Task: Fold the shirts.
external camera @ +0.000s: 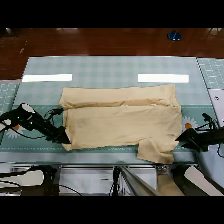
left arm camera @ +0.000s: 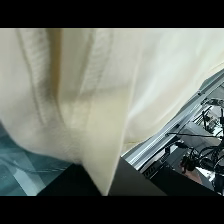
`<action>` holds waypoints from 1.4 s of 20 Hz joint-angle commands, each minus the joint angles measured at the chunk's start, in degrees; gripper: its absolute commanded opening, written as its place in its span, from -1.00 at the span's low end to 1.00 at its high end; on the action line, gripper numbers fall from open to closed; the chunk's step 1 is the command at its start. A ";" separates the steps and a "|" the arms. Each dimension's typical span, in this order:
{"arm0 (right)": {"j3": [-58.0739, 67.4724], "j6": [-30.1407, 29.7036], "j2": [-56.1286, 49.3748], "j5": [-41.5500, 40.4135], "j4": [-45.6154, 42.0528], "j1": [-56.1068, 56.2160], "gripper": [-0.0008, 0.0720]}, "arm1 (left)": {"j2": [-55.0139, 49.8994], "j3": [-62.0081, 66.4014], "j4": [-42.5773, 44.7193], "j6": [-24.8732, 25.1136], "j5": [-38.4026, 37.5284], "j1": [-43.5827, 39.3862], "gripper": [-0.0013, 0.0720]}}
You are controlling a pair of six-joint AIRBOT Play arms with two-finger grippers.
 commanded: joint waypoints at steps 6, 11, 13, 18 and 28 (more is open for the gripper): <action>-3.54 1.84 -0.04 -7.50 2.05 8.55 0.32 | -0.02 0.07 0.04 -0.02 7.04 0.07 -0.90; -3.26 4.81 0.59 -11.78 2.05 12.57 -0.91 | 0.50 0.52 -0.46 0.46 6.49 0.07 -0.91; -1.31 1.14 3.82 -10.84 6.45 12.57 -0.91 | 2.56 2.86 -3.10 2.19 3.50 0.07 -0.91; 8.55 -1.20 9.99 -10.93 12.35 12.57 -0.91 | 11.74 12.52 -15.69 2.10 3.45 0.02 -0.91; 10.82 -2.49 9.77 -19.41 28.74 12.57 -0.91 | 12.13 15.26 -23.82 2.14 5.14 -0.11 -0.91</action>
